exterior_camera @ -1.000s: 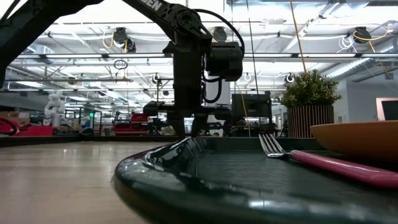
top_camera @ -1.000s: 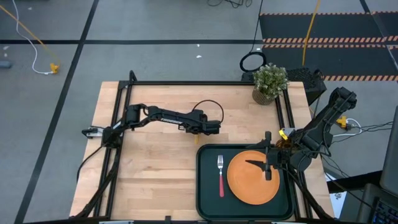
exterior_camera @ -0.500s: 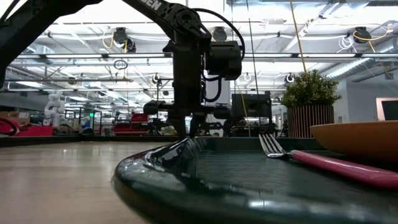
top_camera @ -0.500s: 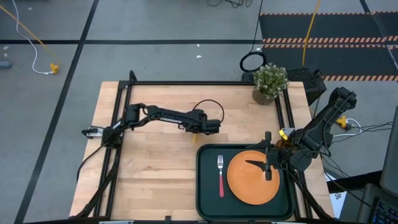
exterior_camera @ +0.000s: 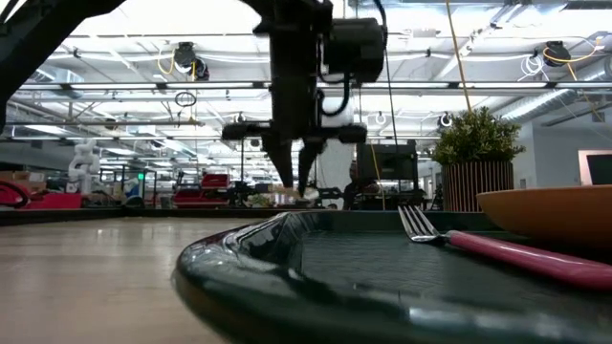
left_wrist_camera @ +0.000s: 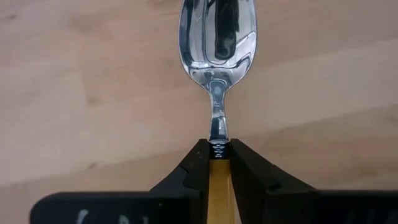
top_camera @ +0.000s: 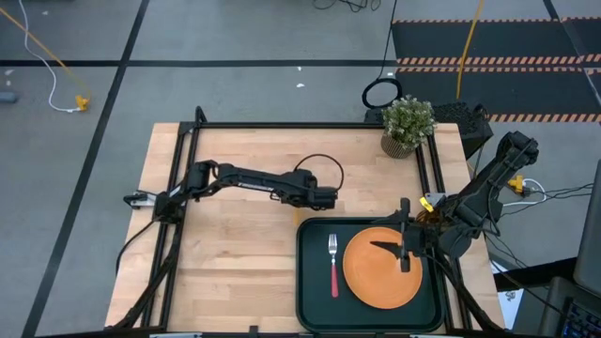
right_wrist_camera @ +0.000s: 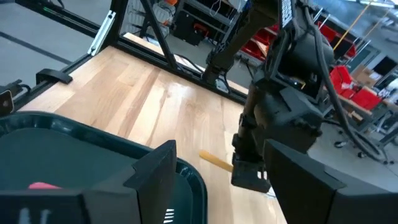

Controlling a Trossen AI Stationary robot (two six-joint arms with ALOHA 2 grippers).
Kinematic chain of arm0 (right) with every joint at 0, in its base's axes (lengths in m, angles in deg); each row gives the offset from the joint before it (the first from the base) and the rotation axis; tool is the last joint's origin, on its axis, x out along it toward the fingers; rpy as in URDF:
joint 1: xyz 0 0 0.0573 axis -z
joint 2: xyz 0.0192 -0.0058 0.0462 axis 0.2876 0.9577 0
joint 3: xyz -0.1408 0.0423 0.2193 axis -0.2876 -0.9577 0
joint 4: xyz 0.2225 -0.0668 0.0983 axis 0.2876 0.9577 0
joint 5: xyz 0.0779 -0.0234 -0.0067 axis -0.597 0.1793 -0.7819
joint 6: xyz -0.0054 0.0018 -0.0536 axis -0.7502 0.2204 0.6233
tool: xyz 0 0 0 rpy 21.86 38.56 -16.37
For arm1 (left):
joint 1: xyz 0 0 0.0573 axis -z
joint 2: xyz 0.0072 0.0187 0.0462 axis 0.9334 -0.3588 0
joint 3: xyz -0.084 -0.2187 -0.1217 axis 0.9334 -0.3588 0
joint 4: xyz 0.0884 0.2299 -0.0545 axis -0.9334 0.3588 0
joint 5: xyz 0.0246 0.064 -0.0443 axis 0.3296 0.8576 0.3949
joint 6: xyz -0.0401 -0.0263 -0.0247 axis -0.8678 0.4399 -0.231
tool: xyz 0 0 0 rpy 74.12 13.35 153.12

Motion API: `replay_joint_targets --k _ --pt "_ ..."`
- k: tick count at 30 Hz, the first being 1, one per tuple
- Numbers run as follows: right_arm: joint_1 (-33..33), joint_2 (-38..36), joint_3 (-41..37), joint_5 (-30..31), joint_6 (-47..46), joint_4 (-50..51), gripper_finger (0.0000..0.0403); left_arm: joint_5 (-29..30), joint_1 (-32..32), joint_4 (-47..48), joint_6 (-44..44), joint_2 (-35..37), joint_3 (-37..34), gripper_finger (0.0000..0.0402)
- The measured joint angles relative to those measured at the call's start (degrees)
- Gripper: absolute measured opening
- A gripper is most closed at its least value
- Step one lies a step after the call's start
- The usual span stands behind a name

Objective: Pick and place plate/cup/fork/spoon on tray
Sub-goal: Put the yellow spoon on the left side pink fork

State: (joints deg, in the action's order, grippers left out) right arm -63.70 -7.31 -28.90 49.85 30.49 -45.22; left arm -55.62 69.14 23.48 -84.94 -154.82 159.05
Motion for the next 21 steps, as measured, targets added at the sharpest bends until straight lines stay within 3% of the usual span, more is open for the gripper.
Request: replay_joint_targets --k 11,21 --pt "0.0 0.0 0.0 0.06 2.97 -0.95 0.0235 2.6 8.7 4.04 -8.9 0.02 8.85 0.0047" --pt "0.0 0.0 0.0 -0.21 2.98 1.31 0.0235 3.87 18.22 3.83 -25.61 -0.02 9.58 0.0047"
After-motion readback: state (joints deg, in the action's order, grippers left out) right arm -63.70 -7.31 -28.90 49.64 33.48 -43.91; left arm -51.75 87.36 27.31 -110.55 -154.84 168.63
